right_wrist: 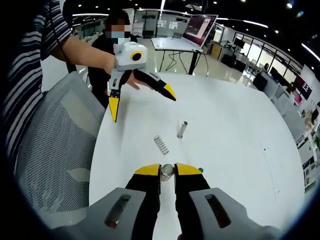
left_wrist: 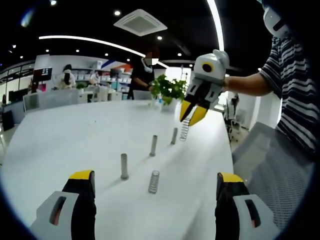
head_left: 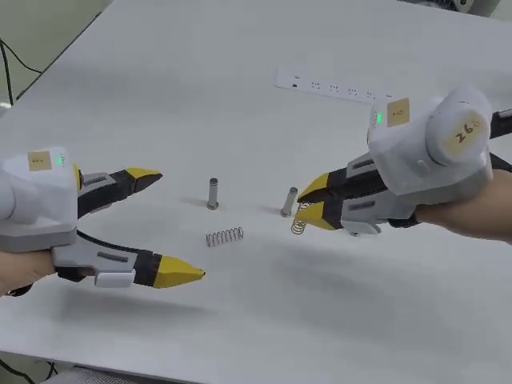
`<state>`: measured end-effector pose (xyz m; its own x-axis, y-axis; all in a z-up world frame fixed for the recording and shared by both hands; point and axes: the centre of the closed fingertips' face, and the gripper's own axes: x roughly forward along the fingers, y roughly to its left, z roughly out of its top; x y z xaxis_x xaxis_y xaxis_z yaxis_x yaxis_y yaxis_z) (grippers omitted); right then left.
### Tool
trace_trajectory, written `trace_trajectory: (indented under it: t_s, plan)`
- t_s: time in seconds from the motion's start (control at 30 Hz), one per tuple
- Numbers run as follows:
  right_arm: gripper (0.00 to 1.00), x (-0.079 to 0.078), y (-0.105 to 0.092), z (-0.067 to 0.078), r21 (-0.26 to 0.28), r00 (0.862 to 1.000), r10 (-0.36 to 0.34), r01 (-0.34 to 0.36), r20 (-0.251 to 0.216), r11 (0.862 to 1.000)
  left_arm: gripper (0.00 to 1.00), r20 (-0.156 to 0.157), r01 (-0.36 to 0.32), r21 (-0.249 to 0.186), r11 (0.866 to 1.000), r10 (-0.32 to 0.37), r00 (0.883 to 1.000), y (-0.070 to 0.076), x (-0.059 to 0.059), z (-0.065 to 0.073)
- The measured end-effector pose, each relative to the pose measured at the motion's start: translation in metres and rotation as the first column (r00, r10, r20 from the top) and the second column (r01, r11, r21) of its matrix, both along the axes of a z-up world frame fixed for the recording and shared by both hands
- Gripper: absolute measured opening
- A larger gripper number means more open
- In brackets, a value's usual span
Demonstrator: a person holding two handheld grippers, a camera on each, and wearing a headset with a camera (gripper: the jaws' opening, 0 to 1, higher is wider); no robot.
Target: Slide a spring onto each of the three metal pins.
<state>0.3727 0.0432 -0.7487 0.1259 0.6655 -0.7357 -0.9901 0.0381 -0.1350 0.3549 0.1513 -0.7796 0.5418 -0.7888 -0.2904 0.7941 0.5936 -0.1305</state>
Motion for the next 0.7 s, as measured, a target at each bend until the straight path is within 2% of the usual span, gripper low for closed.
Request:
trace_trajectory:
  t_s: [0.33, 0.7]
  plan:
    - [0.07, 0.020, -0.002, 0.003, -0.006, 1.000, -0.025, 0.025, 0.019, 1.000, 0.98, 0.004, -0.004, -0.004, 1.000, 0.004, 1.000, 0.003, 0.003, 0.002]
    - [0.07, 0.042, 0.001, 0.012, 0.029, 0.996, -0.074, 0.072, 0.046, 0.997, 0.98, 0.002, -0.001, -0.004, 1.000, 0.001, 1.000, 0.000, 0.000, 0.001]
